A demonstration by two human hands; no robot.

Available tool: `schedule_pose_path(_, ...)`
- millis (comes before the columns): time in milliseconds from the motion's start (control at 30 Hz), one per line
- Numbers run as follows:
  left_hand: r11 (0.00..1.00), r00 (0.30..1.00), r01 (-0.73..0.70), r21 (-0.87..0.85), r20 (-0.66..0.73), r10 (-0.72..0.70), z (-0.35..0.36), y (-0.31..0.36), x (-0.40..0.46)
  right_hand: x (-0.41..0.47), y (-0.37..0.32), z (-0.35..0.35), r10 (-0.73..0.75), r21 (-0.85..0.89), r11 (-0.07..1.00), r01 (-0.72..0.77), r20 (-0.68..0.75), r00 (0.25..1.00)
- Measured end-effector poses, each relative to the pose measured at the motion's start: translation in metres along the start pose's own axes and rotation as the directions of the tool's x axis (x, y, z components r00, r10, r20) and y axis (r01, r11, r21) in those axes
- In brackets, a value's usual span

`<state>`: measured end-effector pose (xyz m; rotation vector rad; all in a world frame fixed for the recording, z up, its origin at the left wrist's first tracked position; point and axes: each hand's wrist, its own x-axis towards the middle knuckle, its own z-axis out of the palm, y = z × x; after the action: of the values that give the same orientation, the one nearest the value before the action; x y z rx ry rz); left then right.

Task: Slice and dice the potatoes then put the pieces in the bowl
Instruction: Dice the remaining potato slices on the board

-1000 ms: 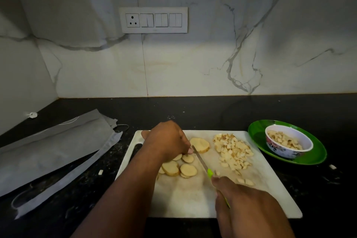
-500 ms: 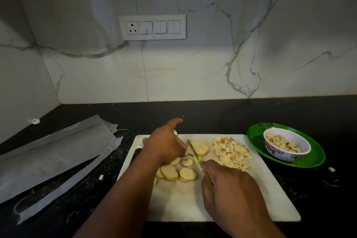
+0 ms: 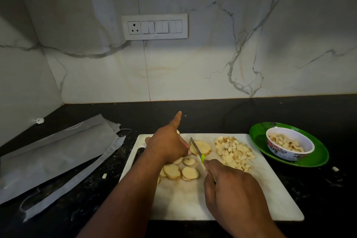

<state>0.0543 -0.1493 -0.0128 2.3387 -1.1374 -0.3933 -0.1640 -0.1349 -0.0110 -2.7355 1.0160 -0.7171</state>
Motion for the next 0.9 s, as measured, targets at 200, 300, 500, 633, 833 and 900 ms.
schedule_pose_path(200, 0.997, 0.997, -0.070, -0.028, -0.026, 0.069, -0.001, 0.000, -0.005, -0.003, 0.005, 0.003, 0.034, 0.047, 0.998, -0.034, 0.018, 0.999)
schedule_pose_path(300, 0.990, 0.993, -0.111, -0.083, -0.043, 0.107, 0.000, 0.002, -0.008, -0.004, 0.006, 0.002, 0.044, 0.091, 0.995, -0.046, 0.023, 0.999)
schedule_pose_path(500, 0.978, 0.990, -0.127, -0.167, -0.089, 0.113, 0.011, 0.001, -0.005, -0.006, 0.008, 0.002, 0.031, 0.111, 0.993, -0.034, 0.022, 0.999)
schedule_pose_path(633, 0.984, 0.994, -0.070, -0.167, -0.094, 0.055, 0.013, 0.001, -0.001, -0.005, 0.010, 0.002, 0.035, 0.135, 0.990, -0.035, 0.000, 0.999)
schedule_pose_path(833, 0.992, 0.994, -0.001, -0.127, -0.108, -0.013, 0.013, 0.008, -0.004, -0.007, 0.016, 0.000, 0.072, 0.259, 0.965, -0.052, -0.068, 0.995)
schedule_pose_path(900, 0.993, 0.993, -0.001, -0.115, -0.114, -0.013, 0.013, 0.010, -0.004, -0.007, 0.017, 0.001, 0.099, 0.288, 0.955, -0.071, -0.083, 0.992)
